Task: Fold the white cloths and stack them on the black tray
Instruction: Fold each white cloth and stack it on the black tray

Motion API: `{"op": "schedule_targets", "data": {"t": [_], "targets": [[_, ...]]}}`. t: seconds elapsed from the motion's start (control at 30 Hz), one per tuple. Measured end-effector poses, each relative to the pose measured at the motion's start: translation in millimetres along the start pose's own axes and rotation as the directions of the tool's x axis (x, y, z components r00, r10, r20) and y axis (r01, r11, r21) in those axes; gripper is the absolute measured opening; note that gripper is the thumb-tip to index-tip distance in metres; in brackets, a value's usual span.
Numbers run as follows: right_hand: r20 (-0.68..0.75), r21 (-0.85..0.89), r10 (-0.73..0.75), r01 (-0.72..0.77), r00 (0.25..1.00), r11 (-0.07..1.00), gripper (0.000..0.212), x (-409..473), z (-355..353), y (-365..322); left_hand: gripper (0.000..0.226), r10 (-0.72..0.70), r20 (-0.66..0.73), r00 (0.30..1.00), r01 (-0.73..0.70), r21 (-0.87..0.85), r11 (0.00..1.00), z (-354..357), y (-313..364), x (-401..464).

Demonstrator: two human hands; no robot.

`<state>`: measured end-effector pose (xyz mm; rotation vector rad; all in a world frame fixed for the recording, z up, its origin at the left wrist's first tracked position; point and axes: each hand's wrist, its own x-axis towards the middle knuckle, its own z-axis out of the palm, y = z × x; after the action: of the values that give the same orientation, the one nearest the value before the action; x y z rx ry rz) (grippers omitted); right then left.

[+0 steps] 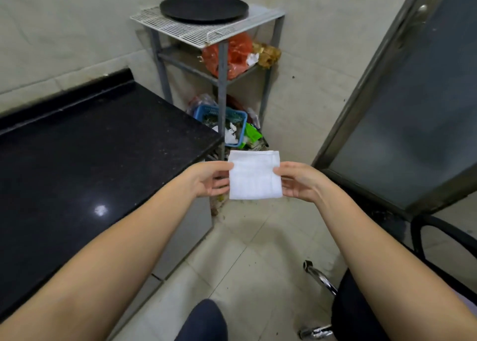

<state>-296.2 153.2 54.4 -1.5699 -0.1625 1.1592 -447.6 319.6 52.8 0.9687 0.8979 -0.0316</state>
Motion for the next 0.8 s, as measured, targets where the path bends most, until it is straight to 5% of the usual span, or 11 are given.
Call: {"op": "schedule_targets", "data": {"t": [0.23, 0.5, 0.8], "targets": [[0.051, -0.06, -0.092, 0.095, 0.994, 0.994, 0.011, 113, -17, -106, 0.011, 0.093, -0.021, 0.995, -0.094, -0.042, 0.995, 6, 109, 92], [0.106, -0.05, -0.316, 0.323, 0.943, 0.945, 0.017, 217, -12, -304, 0.006, 0.342, 0.008, 0.94, -0.342, -0.009, 0.94, 26, 317, 154], [0.333, -0.189, -0.388, 0.464, 0.86, 0.866, 0.018, 360, 33, -472, 0.007, 0.522, -0.266, 0.811, -0.554, -0.058, 0.831, 6, 463, 219]]}}
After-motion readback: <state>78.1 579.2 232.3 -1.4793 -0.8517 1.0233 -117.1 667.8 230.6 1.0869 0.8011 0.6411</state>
